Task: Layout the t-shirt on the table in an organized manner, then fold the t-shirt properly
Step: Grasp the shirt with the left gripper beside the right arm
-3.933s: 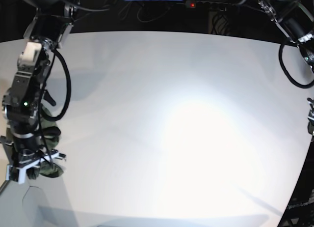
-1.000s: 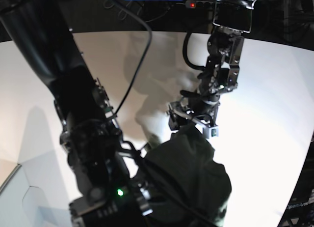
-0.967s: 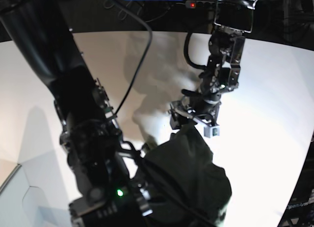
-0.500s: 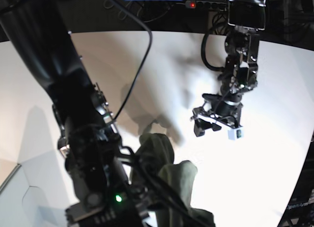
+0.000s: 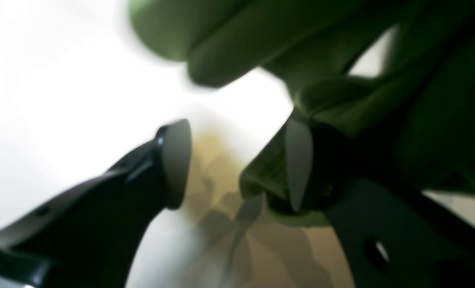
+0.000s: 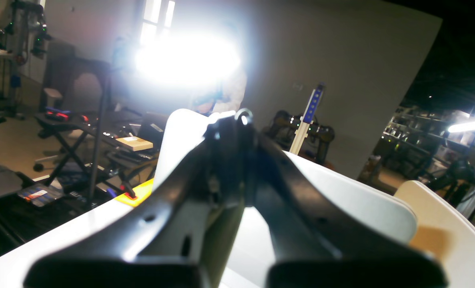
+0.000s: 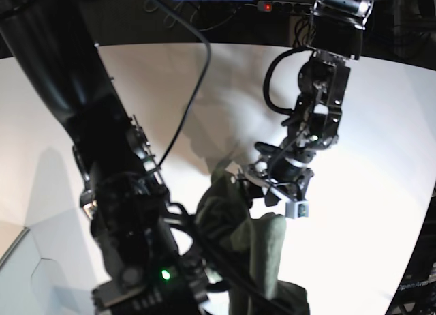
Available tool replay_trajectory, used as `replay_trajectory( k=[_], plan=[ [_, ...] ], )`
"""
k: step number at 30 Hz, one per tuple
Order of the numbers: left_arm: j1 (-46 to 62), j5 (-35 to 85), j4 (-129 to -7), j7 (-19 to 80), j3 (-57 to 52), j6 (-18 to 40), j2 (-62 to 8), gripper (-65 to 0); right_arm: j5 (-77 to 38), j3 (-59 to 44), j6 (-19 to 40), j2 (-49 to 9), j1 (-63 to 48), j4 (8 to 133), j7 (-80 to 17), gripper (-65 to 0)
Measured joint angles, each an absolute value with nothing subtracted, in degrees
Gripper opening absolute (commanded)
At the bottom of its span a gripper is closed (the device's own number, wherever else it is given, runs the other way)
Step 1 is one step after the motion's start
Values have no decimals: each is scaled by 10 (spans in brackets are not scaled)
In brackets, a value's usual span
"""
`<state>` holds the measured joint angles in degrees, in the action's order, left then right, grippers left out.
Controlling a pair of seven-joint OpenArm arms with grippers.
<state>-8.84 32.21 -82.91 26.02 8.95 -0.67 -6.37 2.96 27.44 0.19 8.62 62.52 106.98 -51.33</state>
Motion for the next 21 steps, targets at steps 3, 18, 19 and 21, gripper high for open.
replay_trajectory(
  k=[3,18,19,21],
  plan=[
    [-101,324,-828,263,121,-4,-63,-280,30,275,2,86,625,1070,-514,-650],
    [-124,322,-755,172,228,-4,-52,-280,30,275,2,86,630,1070,-512,-650],
    [-124,322,-754,173,232,-4,-54,-280,30,275,2,86,630,1068,-512,-650],
    [-123,322,-754,166,233,-4,-54,-280,30,275,2,86,630,1061,-512,-650]
  ],
)
